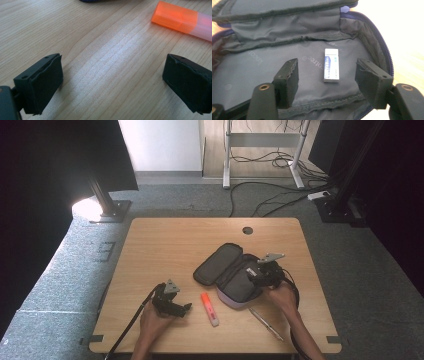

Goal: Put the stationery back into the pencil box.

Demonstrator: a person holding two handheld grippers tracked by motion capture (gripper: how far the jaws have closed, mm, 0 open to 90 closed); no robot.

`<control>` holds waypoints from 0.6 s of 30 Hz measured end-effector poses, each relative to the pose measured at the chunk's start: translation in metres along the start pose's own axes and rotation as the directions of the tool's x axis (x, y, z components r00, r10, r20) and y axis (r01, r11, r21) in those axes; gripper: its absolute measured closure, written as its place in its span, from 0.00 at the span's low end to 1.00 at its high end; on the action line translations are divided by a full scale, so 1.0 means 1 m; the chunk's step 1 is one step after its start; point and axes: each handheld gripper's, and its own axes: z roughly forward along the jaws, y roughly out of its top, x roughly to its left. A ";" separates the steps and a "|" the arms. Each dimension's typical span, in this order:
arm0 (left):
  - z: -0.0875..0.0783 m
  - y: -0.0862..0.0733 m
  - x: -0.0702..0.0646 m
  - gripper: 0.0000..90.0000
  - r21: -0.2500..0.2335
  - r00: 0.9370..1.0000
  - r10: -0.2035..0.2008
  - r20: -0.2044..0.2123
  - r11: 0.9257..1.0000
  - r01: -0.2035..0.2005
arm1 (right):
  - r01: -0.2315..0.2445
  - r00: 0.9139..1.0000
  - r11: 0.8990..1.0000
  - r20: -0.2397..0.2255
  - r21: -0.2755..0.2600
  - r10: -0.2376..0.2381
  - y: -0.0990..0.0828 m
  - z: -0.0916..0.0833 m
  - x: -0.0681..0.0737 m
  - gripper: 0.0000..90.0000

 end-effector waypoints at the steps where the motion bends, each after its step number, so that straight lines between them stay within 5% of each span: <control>1: 0.000 0.000 0.000 0.03 0.000 1.000 0.000 0.000 1.000 0.000 | 0.001 1.000 1.000 -0.001 -0.004 -0.001 0.000 -0.001 0.000 0.36; 18: 0.000 0.000 0.000 0.03 0.000 1.000 0.000 0.000 1.000 0.000 | -0.003 0.999 1.000 -0.050 -0.019 0.002 -0.003 -0.021 0.007 0.23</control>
